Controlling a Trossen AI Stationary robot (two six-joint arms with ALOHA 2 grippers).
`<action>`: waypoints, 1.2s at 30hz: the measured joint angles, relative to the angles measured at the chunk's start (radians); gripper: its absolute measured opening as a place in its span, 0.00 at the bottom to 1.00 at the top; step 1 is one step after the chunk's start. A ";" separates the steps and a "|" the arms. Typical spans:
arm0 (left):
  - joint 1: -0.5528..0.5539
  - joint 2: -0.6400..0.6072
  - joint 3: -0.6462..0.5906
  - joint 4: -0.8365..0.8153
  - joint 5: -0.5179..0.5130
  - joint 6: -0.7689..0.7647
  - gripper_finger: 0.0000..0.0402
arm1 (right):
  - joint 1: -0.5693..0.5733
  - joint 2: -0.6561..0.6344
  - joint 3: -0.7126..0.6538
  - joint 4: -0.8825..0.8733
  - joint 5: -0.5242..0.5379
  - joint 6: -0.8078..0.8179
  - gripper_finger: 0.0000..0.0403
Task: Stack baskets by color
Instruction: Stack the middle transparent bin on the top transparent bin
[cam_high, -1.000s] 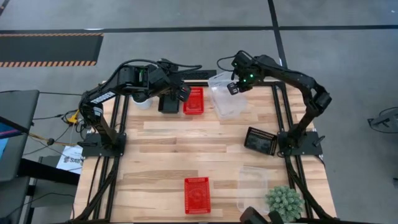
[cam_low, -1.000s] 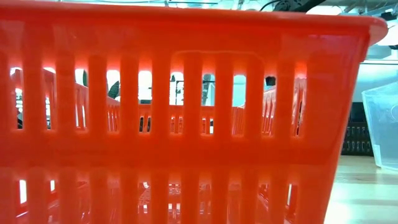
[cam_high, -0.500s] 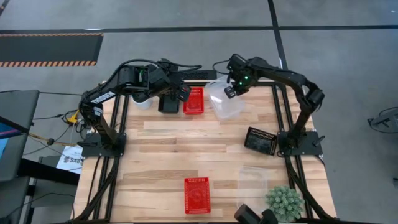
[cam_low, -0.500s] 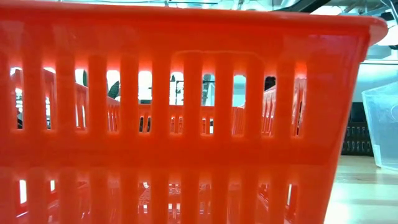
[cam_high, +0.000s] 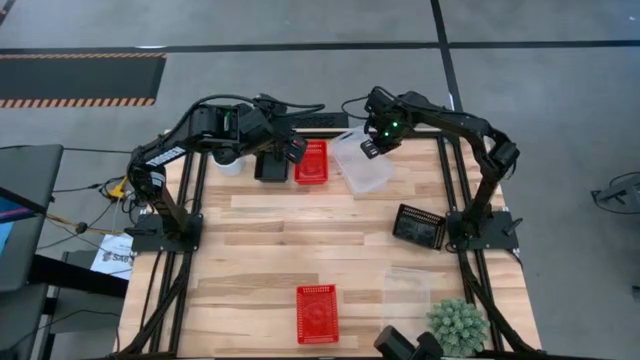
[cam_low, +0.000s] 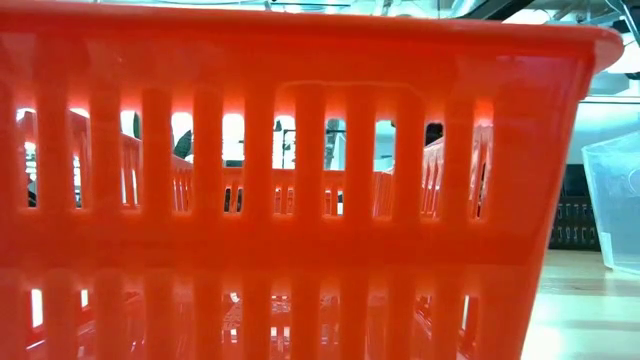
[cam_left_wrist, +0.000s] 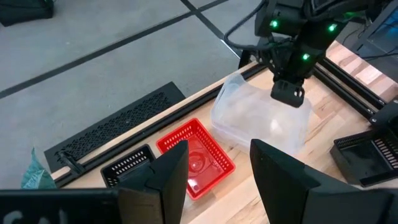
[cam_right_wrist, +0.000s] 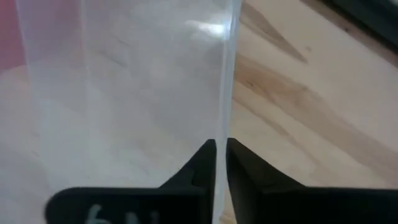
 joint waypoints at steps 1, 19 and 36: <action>-0.002 0.000 0.000 -0.002 0.007 -0.002 0.40 | 0.002 0.000 0.000 0.020 0.000 -0.006 0.18; -0.218 -0.025 0.001 -0.035 -0.017 -0.096 0.40 | 0.146 -0.276 0.068 -0.151 -0.111 -0.383 0.26; -0.363 -0.047 0.001 -0.048 -0.122 -0.166 0.40 | 0.291 -0.300 -0.306 0.096 -0.051 -0.165 0.26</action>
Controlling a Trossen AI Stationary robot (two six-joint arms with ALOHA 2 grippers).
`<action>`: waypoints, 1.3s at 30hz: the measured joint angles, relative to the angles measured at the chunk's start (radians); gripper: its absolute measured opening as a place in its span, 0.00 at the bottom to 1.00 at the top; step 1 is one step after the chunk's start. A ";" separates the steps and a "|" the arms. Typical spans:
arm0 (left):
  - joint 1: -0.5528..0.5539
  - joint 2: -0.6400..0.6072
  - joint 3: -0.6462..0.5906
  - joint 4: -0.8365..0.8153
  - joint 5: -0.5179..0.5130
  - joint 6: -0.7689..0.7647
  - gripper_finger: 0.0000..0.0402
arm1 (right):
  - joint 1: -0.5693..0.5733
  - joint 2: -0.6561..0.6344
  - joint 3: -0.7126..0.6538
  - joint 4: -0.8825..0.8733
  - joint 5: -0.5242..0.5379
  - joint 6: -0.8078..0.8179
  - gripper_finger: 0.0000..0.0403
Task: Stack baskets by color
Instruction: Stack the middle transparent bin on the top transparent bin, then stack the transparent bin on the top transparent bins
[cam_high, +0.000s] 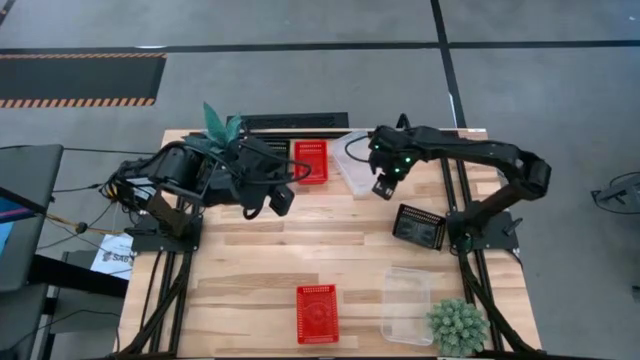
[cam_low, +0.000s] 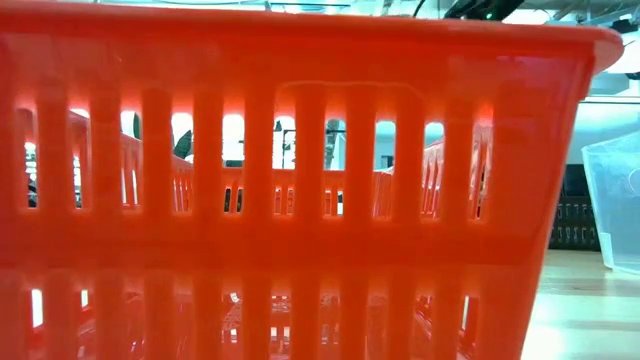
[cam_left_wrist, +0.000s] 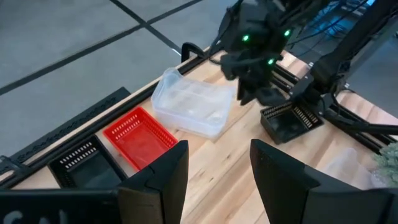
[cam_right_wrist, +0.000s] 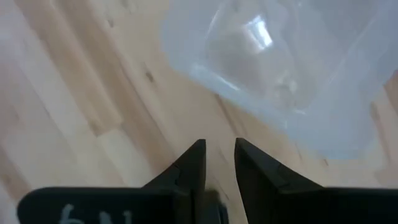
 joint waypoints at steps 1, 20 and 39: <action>0.000 0.000 0.000 0.000 0.000 -0.006 0.40 | 0.006 0.015 0.000 0.016 0.000 0.012 0.26; 0.000 0.000 0.000 -0.024 0.003 -0.028 0.40 | 0.069 0.321 0.175 0.149 0.067 0.011 0.27; -0.002 0.003 -0.001 -0.030 0.019 -0.105 0.40 | 0.100 0.044 0.427 -0.471 0.070 0.176 0.27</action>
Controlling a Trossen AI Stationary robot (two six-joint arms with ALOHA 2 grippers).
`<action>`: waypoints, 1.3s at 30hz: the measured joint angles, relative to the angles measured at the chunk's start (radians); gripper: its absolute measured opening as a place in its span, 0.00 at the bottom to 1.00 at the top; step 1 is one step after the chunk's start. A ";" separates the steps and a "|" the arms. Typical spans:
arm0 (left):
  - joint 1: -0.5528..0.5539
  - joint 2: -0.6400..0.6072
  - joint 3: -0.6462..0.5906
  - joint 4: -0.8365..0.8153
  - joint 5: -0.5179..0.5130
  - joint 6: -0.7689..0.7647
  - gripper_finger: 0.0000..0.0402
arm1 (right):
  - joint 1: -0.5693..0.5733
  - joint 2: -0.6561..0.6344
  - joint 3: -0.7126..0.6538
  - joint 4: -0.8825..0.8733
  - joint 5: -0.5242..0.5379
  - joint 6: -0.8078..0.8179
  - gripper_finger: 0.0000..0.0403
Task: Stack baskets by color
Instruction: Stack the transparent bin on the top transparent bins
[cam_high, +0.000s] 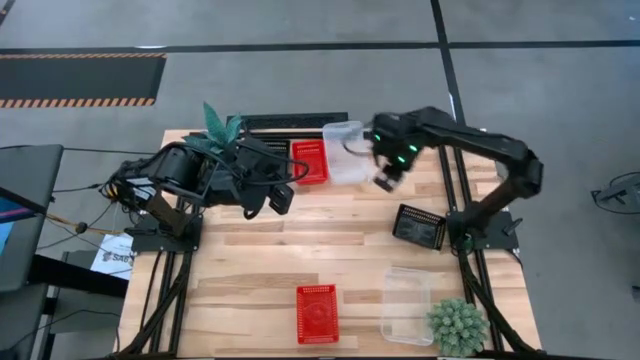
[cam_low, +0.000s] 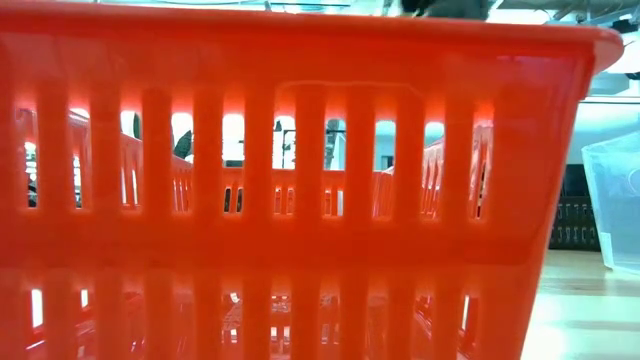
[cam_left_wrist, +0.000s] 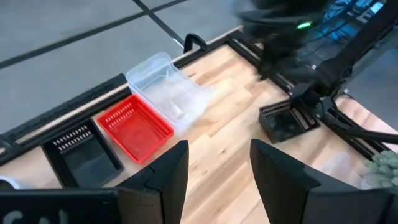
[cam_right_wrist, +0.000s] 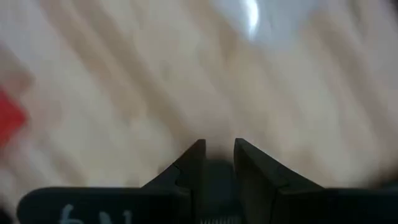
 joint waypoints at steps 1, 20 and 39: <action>0.000 0.005 0.000 0.006 0.007 0.000 0.40 | 0.031 -0.032 -0.001 -0.049 0.002 0.043 0.27; -0.054 0.261 -0.018 0.344 0.233 0.167 0.40 | 1.143 -0.350 -0.309 -0.071 0.232 1.367 0.45; -0.157 0.279 -0.017 0.666 0.309 0.051 0.40 | 1.167 -0.301 -0.542 0.213 0.407 0.885 0.49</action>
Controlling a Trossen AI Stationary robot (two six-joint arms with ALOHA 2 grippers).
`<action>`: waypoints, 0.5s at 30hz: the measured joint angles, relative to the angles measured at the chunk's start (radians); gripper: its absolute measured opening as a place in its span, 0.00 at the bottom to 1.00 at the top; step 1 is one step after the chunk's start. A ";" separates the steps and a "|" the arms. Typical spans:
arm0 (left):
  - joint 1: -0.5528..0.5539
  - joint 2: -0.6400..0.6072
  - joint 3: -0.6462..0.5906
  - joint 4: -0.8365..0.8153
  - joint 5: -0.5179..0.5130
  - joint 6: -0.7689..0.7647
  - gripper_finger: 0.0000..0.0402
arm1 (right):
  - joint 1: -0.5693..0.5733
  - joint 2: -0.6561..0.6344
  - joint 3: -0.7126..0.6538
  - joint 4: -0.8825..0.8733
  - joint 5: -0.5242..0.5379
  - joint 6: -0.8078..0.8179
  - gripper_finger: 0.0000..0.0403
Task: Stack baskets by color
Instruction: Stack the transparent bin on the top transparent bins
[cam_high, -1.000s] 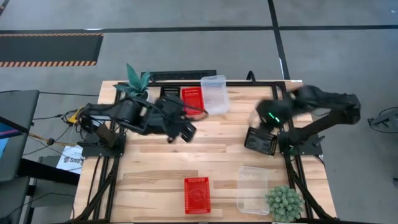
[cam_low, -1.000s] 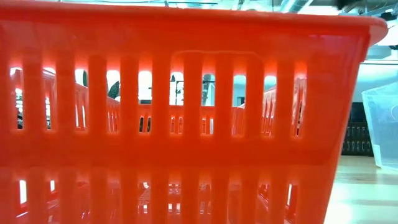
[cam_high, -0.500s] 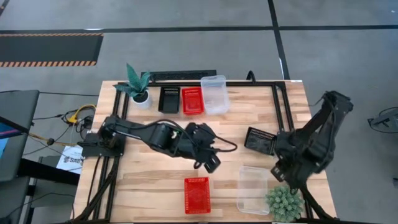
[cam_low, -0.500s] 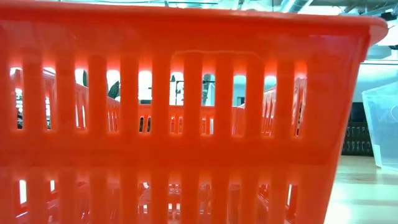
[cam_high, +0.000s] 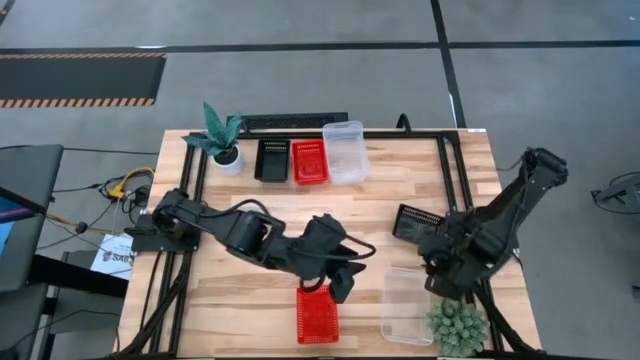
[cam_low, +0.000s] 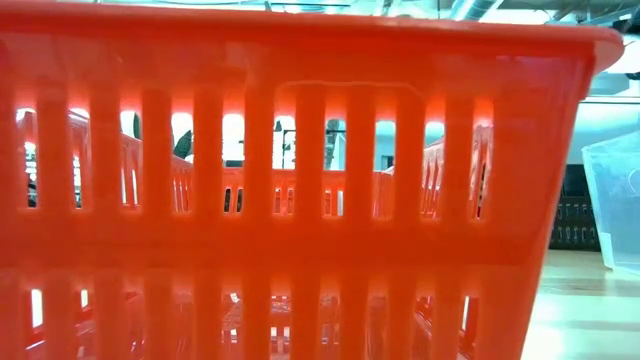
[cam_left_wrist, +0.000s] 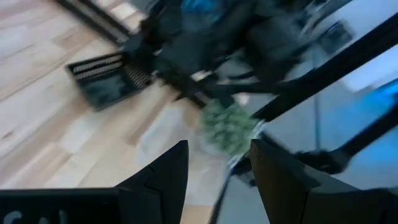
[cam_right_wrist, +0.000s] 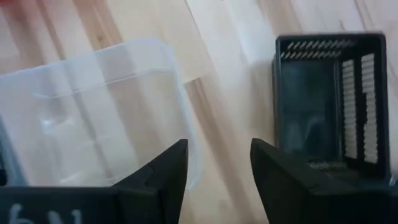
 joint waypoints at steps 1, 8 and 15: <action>-0.009 -0.004 0.000 0.007 -0.009 -0.002 0.40 | -0.032 -0.011 -0.024 0.025 -0.012 -0.048 0.49; -0.062 -0.039 0.000 0.010 -0.081 -0.024 0.40 | -0.241 -0.068 -0.145 0.209 -0.150 -0.288 0.49; -0.122 -0.082 0.001 -0.005 -0.191 -0.026 0.40 | -0.231 -0.017 -0.152 0.346 -0.197 -0.420 0.49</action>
